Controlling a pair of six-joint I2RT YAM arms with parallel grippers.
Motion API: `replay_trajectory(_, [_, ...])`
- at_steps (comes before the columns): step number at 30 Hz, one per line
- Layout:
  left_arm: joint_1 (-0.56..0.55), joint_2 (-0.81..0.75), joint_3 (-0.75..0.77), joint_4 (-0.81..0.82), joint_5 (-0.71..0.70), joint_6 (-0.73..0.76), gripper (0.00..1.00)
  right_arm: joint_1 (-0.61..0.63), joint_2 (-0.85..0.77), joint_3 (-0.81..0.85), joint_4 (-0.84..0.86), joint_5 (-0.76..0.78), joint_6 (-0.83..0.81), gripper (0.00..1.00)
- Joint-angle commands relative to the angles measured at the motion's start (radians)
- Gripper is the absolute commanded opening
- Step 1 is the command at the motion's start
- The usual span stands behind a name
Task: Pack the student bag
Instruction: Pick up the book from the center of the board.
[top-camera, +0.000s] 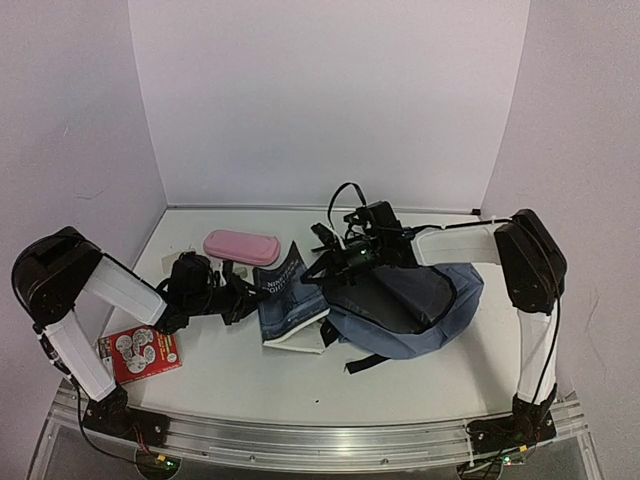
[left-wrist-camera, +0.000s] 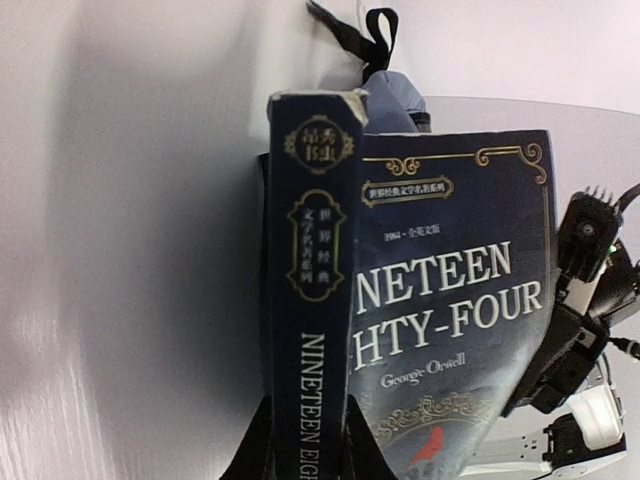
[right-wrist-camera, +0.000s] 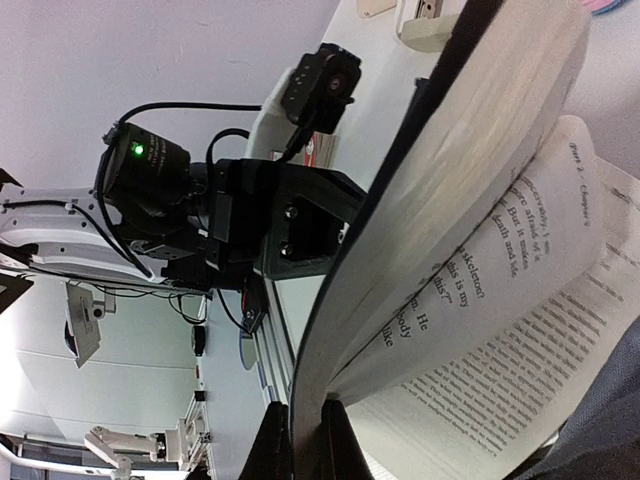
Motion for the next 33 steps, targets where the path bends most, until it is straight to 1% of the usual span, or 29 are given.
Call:
replay_trajectory(1, [-0.034,-0.249,0.15,-0.226,0.014,0.115,0.0,-0.001,-0.09,0.005,0.078,0.055,-0.065,0.18])
replay_trajectory(3, [-0.033,-0.34,0.209,-0.394,-0.019,0.16,0.0,-0.01,-0.1,0.021,0.036,0.085,-0.09,0.5])
replay_trajectory(6, [-0.033,-0.423,0.318,-0.593,-0.055,0.224,0.0,-0.02,-0.129,0.065,-0.058,0.151,-0.152,0.85])
replay_trajectory(7, [-0.033,-0.437,0.356,-0.638,-0.057,0.244,0.0,-0.022,-0.143,0.077,-0.085,0.166,-0.168,0.92])
replay_trajectory(8, [-0.033,-0.451,0.393,-0.681,-0.058,0.259,0.0,-0.022,-0.157,0.087,-0.107,0.181,-0.18,0.98])
replay_trajectory(10, [-0.033,-0.464,0.461,-0.739,-0.045,0.281,0.0,-0.022,-0.18,0.116,-0.129,0.176,-0.194,0.98])
replay_trajectory(13, [-0.032,-0.459,0.564,-0.785,0.015,0.3,0.0,-0.022,-0.199,0.154,-0.144,0.15,-0.19,0.98])
replay_trajectory(18, [-0.034,-0.424,0.679,-0.784,0.147,0.314,0.0,-0.022,-0.216,0.193,-0.144,0.037,-0.175,0.98])
replay_trajectory(21, [-0.034,-0.414,0.729,-0.784,0.186,0.322,0.0,-0.022,-0.23,0.193,-0.137,-0.065,-0.145,0.98])
replay_trajectory(24, [-0.034,-0.409,0.76,-0.775,0.208,0.329,0.0,-0.022,-0.246,0.202,-0.12,-0.153,-0.093,0.98])
replay_trajectory(28, [-0.035,-0.406,0.759,-0.692,0.23,0.31,0.0,-0.022,-0.267,0.192,-0.099,-0.176,-0.062,0.98])
replay_trajectory(33, [-0.033,-0.401,0.785,-0.681,0.233,0.317,0.0,-0.022,-0.27,0.17,-0.068,-0.209,0.009,0.98])
